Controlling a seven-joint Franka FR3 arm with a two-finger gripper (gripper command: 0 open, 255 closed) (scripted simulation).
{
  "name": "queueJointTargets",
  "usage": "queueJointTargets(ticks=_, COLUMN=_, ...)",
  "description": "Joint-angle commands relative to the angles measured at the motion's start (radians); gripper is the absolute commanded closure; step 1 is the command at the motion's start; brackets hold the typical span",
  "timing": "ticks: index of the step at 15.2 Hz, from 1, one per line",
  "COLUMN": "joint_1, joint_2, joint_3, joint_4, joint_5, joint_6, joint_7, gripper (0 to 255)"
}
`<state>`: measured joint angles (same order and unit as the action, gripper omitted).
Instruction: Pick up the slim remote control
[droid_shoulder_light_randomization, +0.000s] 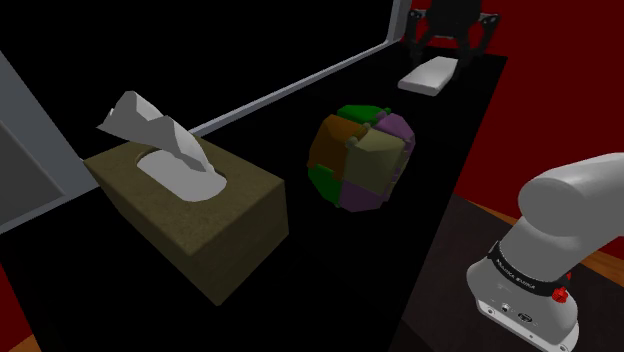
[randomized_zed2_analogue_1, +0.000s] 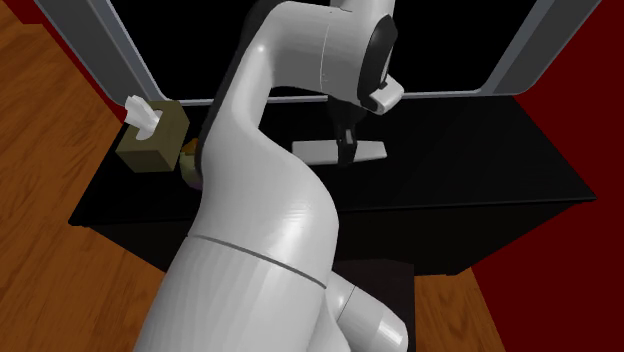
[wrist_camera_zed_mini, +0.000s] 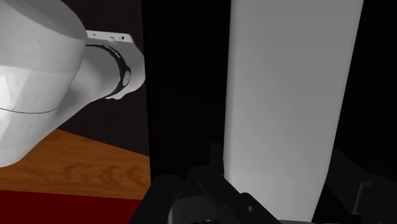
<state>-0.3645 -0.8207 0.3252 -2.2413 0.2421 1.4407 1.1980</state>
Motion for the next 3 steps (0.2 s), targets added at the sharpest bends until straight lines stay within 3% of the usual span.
queueJointTargets(ticks=1, joint_1=-0.002, joint_2=0.011, joint_3=-0.004, joint_4=0.036, joint_5=-0.004, joint_6=-0.025, joint_7=0.003, gripper=255)
queueJointTargets(ticks=3, joint_1=-0.003, joint_2=0.011, joint_3=-0.004, joint_4=0.038, joint_5=-0.005, joint_6=-0.027, joint_7=0.003, gripper=255)
